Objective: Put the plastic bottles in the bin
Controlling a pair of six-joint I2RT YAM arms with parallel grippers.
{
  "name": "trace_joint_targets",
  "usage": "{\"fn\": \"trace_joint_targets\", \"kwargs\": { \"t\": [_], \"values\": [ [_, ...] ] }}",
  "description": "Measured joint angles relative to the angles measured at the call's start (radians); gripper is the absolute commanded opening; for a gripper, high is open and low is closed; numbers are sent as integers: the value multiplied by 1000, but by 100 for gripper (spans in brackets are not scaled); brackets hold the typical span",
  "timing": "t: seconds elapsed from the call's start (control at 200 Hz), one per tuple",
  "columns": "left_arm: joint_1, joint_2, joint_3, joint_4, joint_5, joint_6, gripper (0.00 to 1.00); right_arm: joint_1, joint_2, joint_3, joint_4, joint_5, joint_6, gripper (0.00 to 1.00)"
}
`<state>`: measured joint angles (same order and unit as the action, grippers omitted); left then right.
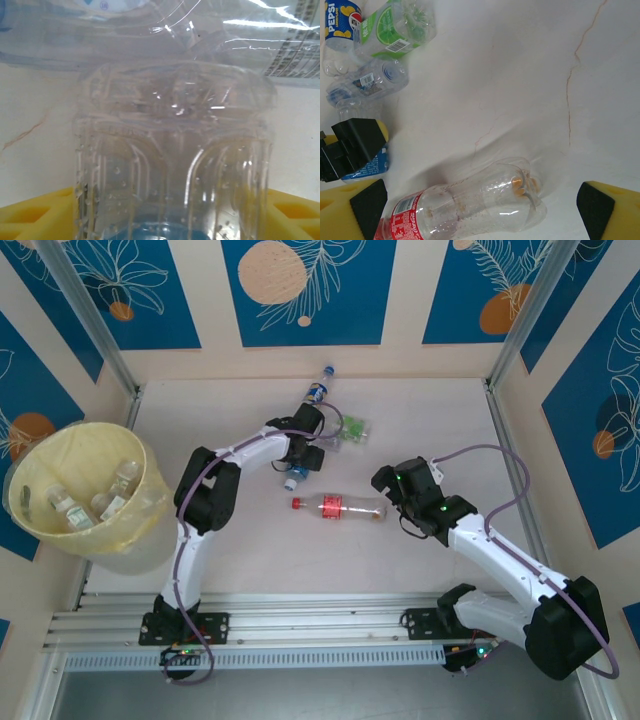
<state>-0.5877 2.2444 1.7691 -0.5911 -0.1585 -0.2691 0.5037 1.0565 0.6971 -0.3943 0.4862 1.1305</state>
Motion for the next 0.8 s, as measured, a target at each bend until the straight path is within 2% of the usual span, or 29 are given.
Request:
{"fn": "trace_joint_targets", "kwargs": {
  "t": [0.15,0.24,0.335,0.425,0.52,0.63,0.705,0.8],
  "values": [
    [0,-1,1,2,0,14,60,-2,0,0,0,0,0,100],
    [-2,-3,1,5,2,19,58,-2,2,0,1,0,-2,100],
    [-4,-5,1,4,7,18,48,-3,6,0,1,0,-6,100],
    [-4,-12,-10,9,9,18,45,-5,10,0,1,0,-16,99],
    [-4,-39,-40,10,10,19,34,-9,10,0,5,0,-35,99],
    [-4,-76,-63,15,24,33,12,-9,10,0,15,0,-75,100],
    [-4,-114,-90,31,36,39,1,-10,10,0,25,0,-113,99],
    [-5,-179,-139,49,57,43,0,-13,9,0,40,0,-161,100]
  ]
}}
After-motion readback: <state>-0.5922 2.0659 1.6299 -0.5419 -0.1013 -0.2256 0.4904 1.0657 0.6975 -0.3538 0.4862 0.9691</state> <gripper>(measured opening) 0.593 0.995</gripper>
